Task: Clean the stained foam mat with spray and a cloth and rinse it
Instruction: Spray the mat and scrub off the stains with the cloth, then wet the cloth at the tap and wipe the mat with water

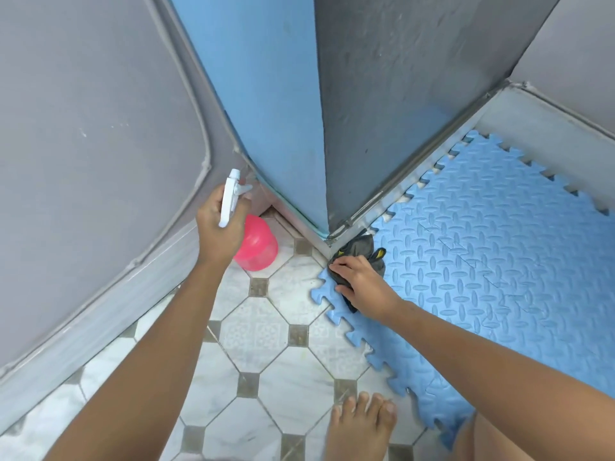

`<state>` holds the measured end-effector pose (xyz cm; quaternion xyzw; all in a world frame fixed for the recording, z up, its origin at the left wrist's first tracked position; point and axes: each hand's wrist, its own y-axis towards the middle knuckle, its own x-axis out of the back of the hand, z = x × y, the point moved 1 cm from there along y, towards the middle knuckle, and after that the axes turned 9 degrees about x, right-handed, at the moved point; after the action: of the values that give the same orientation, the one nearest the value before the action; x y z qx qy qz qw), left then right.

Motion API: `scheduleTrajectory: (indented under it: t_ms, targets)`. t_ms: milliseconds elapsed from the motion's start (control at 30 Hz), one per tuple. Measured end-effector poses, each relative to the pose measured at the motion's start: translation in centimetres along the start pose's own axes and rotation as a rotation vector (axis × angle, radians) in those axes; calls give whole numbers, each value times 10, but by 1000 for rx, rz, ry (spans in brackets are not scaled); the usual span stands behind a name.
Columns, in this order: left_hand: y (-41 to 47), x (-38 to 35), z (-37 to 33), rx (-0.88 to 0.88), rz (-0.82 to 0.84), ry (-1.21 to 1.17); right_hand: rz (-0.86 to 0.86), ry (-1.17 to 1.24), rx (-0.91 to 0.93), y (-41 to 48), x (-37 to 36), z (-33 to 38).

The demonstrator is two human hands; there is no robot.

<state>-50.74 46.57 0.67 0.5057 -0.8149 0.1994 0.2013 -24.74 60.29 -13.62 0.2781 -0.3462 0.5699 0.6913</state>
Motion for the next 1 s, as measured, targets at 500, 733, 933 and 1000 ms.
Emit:
scheduleTrajectory:
  t_ms: [500, 733, 933, 1000]
  targets:
    - [-52, 84, -93, -208, 370, 494, 240, -270, -525, -16, 67, 24]
    - [-119, 60, -241, -762, 423, 406, -260, 216, -704, -33, 179, 51]
    - [-136, -2, -391, -1073, 262, 285, -601, 343, -628, -43, 322, 86]
    - [-136, -24, -439, -1132, 208, 275, -731, 378, -611, -51, 368, 95]
